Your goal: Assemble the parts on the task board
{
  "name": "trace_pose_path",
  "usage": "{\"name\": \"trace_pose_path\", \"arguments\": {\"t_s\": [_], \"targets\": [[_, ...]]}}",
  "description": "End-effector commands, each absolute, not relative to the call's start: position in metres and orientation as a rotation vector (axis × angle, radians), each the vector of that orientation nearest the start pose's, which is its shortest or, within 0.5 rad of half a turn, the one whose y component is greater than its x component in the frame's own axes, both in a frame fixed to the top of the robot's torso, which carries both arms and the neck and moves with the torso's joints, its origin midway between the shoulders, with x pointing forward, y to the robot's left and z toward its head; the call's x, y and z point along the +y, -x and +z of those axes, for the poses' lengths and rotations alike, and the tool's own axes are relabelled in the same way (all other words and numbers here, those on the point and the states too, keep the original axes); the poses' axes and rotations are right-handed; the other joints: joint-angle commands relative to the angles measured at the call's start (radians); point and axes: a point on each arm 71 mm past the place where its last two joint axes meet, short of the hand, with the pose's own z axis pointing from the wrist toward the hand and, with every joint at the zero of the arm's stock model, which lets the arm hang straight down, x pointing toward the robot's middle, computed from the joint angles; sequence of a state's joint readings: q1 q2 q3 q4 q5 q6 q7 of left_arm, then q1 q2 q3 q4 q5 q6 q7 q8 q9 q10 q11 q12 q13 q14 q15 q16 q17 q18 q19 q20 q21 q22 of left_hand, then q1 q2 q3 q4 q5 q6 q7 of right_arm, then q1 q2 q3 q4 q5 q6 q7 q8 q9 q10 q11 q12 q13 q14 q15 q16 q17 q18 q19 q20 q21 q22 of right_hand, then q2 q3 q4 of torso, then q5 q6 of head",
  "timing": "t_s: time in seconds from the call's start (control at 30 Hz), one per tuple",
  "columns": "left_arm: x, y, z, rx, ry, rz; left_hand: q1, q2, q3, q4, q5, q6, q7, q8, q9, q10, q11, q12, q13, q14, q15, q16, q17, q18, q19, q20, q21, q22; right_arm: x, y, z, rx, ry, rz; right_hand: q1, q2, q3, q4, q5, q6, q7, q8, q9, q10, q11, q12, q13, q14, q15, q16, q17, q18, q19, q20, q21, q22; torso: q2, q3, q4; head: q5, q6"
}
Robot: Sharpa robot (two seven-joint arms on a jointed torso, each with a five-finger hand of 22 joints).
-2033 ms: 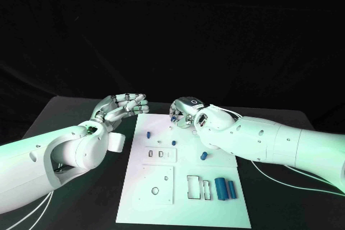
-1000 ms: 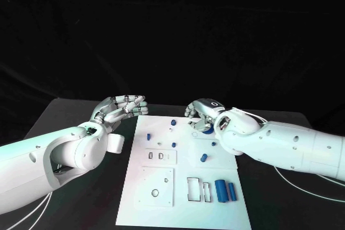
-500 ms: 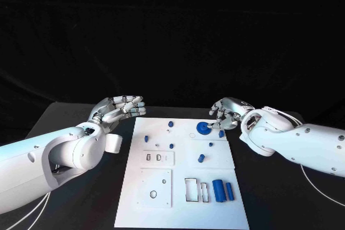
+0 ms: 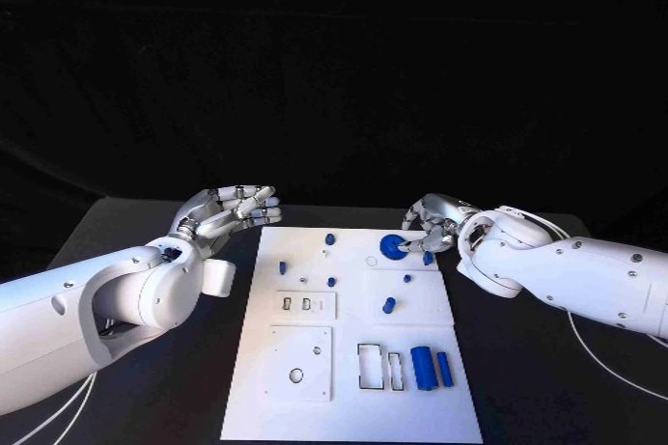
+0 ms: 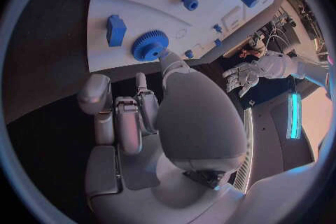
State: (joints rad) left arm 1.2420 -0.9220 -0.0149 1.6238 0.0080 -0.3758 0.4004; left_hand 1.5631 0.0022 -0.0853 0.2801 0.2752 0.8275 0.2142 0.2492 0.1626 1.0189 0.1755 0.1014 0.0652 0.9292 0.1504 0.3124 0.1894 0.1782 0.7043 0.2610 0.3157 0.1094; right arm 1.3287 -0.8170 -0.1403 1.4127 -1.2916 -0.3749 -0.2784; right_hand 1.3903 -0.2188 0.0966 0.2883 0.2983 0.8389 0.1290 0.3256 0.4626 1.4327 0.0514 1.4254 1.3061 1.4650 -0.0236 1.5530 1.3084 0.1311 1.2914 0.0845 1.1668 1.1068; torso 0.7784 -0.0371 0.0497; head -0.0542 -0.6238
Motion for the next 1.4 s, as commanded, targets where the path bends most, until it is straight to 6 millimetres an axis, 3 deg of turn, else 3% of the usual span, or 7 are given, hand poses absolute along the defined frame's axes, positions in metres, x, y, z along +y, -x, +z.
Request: {"name": "trace_pose_path", "arguments": {"t_s": [0.03,0.33,0.83,1.03,1.37,1.4], "targets": [[0.22,-0.481,-0.141,1.339,1.09,-1.565,-0.004,0.001,-0.004,0.002,-0.006,-0.005,0.005,-0.004,0.002,0.001,0.008,-0.004,0.002,-0.007,0.0,-0.004,0.002,0.004,0.002,0.004,-0.006,-0.002,-0.234,-0.522,-0.169,1.71,-0.122,0.44,0.005,0.007,-0.008,0.0,0.007,-0.006,0.003,0.005,0.0,0.034,0.001,0.042,0.11,0.097,0.01,0.006,0.217,-0.02,0.013,0.0,0.012,0.015,0.002,0.0022,0.0026,0.004,-0.004],[0.22,-0.482,-0.141,1.343,1.092,-1.563,-0.003,0.002,-0.004,0.002,-0.006,-0.005,0.005,-0.004,0.002,0.002,0.008,-0.005,0.002,-0.007,0.0,-0.004,0.002,0.004,0.0,0.004,-0.007,-0.003,-0.226,-0.52,-0.174,1.716,-0.085,0.431,0.009,0.012,-0.009,0.0,0.009,-0.005,0.003,0.006,-0.001,0.065,0.002,0.076,0.157,0.101,0.01,0.012,0.238,-0.026,0.03,0.001,0.034,0.042,0.005,0.0033,0.0022,0.005,-0.004],[0.22,-0.482,-0.141,1.35,1.093,-1.563,-0.002,0.003,-0.003,0.002,-0.006,-0.006,0.006,-0.005,0.002,0.001,0.008,-0.006,0.002,-0.007,0.0,-0.004,0.003,0.004,-0.001,0.004,-0.008,-0.004,-0.225,-0.525,-0.177,1.709,-0.071,0.411,0.012,0.016,-0.008,0.0,0.015,-0.004,0.004,0.006,-0.002,0.069,0.002,0.082,0.165,0.102,0.011,0.013,0.244,-0.028,0.037,0.002,0.043,0.053,0.005,0.0028,0.0051,0.007,-0.015],[0.221,-0.481,-0.141,1.353,1.094,-1.563,-0.002,0.003,-0.003,0.002,-0.006,-0.006,0.006,-0.005,0.002,0.001,0.008,-0.006,0.002,-0.007,0.0,-0.004,0.003,0.004,-0.001,0.004,-0.008,-0.004,-0.224,-0.526,-0.178,1.709,-0.073,0.411,0.014,0.027,0.0,0.0,0.024,0.001,0.004,0.008,-0.003,0.071,0.002,0.085,0.169,0.102,0.011,0.013,0.244,-0.028,0.038,0.002,0.044,0.055,0.005,0.0026,0.002,0.009,-0.017],[0.221,-0.481,-0.142,1.361,1.094,-1.566,-0.002,0.004,-0.004,0.002,-0.006,-0.007,0.006,-0.005,0.002,0.0,0.008,-0.007,0.001,-0.007,0.0,-0.005,0.003,0.005,-0.001,0.004,-0.009,-0.004,-0.222,-0.527,-0.178,1.704,-0.07,0.415,0.026,0.043,0.029,-0.002,0.034,0.038,-0.004,0.016,-0.004,0.082,-0.004,0.096,0.186,0.103,0.007,0.014,0.247,-0.03,0.047,-0.002,0.056,0.072,0.004,0.0028,0.0027,0.009,-0.019],[0.221,-0.481,-0.142,1.362,1.094,-1.566,-0.002,0.004,-0.004,0.002,-0.006,-0.007,0.006,-0.005,0.002,0.0,0.008,-0.007,0.001,-0.007,0.0,-0.005,0.003,0.005,-0.001,0.004,-0.009,-0.004,-0.222,-0.527,-0.178,1.697,-0.069,0.417,0.044,0.049,0.051,-0.006,0.013,0.056,-0.01,0.018,-0.004,0.085,-0.009,0.098,0.189,0.103,0.003,0.014,0.247,-0.03,0.047,-0.004,0.056,0.074,0.003,0.0027,0.0027,0.009,-0.02]]}}
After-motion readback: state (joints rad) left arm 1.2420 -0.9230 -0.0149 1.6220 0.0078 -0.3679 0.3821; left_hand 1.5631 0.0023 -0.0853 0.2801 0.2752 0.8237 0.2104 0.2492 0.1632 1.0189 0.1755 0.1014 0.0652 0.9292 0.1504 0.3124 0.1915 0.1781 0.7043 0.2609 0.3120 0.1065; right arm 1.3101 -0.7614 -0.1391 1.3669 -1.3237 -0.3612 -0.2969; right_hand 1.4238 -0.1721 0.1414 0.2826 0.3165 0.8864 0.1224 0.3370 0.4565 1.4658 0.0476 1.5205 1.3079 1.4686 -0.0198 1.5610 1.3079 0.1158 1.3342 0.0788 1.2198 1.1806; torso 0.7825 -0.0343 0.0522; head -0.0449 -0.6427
